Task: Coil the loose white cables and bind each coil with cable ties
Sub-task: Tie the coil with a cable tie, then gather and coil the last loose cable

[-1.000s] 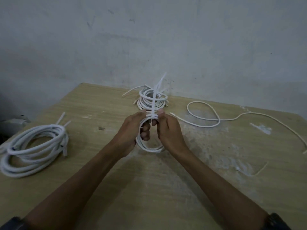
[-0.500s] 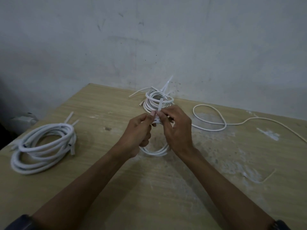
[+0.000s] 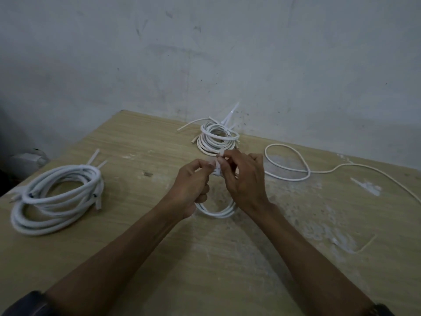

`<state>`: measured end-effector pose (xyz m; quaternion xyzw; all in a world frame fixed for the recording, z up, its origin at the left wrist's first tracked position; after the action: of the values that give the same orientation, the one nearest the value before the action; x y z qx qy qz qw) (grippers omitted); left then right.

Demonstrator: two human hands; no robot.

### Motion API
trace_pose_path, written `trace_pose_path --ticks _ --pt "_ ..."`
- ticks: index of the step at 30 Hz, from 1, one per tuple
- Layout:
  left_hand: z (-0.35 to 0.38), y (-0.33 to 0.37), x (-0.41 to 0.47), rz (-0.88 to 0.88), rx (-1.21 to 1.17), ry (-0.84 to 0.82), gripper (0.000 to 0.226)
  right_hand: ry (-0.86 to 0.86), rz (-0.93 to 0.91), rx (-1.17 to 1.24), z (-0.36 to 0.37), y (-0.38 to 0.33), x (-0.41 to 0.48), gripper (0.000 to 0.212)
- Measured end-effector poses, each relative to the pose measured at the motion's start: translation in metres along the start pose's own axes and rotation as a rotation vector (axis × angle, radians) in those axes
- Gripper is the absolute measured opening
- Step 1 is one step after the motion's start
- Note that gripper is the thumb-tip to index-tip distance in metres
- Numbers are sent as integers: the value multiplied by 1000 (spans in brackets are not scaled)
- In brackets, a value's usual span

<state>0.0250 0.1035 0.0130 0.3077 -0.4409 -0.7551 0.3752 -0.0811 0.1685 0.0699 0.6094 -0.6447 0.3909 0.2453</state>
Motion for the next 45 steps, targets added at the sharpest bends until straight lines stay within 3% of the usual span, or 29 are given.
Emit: trace_pose_path --ticks 3,6,9,11,15,19,21,22,25,27,30,33,39,42,45 --pt "-15 6 10 -6 15 25 26 -172 183 215 23 11 10 11" --pt "-59 34 29 115 94 147 15 -296 285 280 69 8 34 13" --pt "-114 77 32 498 774 497 21 -400 291 274 124 -15 54 16" --pt "-119 83 28 618 1034 570 30 -575 283 121 152 -22 52 27" --pt "-93 77 28 803 1151 434 30 -478 349 -60 115 22 47 28" --pt "-48 61 20 962 1134 246 23 -625 477 -400 52 110 22 43" --pt "-22 49 17 1006 1140 137 21 -704 550 -458 26 146 7 58" --pt "-8 43 17 1021 1136 75 19 -743 567 -452 19 159 0 59" --pt "31 27 24 1010 1096 -129 18 -715 509 -452 12 172 -5 21" --pt "57 16 30 1002 1095 -229 28 -688 470 -454 10 170 -4 9" --pt "99 -10 39 990 1240 -371 60 -749 352 -154 4 140 5 20" --pt "121 -19 46 733 1100 -457 73 -758 224 -55 -15 111 15 28" --pt "118 25 50 609 1084 -441 53 -760 288 193 -48 106 26 22" --pt "76 67 70 734 943 -316 36 -633 314 108 -67 144 31 27" --pt "21 95 85 740 839 -18 38 -545 341 -107 -67 182 26 22"
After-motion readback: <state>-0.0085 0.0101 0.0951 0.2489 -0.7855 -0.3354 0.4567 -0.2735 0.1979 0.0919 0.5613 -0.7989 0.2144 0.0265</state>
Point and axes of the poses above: each hand's wrist, its own x-axis towards the middle knuckle, its own z-axis out of the palm, y = z × x, the point moved 7 cm from there along x, towards the middle knuckle, and after that the axes turned 10 degrees about -x, right-handed, at the moved point
